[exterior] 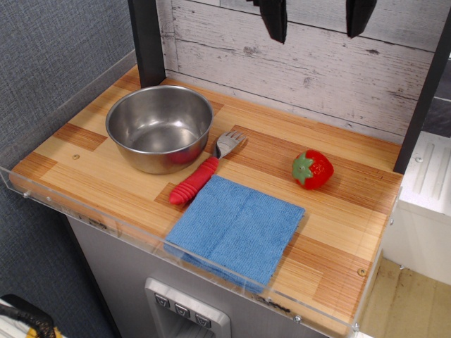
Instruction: Move red tomato above blue cloth next to red fork
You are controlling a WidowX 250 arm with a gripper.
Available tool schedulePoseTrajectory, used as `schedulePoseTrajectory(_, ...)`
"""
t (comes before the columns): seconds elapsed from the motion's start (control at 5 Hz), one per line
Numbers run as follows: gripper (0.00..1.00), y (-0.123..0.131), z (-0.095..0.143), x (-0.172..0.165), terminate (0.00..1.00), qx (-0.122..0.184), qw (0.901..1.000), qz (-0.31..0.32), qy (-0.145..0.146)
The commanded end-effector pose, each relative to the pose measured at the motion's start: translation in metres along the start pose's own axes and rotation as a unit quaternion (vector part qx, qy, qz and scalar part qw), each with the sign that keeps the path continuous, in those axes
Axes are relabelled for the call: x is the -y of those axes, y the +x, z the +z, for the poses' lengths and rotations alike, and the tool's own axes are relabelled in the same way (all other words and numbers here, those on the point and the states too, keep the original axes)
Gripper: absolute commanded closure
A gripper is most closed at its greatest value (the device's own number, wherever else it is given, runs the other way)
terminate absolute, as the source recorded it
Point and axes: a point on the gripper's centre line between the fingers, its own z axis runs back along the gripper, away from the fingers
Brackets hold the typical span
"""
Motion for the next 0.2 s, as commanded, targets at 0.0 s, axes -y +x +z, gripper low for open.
schedulePoseTrajectory(0.0, 0.0, -0.0045, 0.017, -0.0055, 1.0, 0.019, 0.9998, 0.004, -0.01)
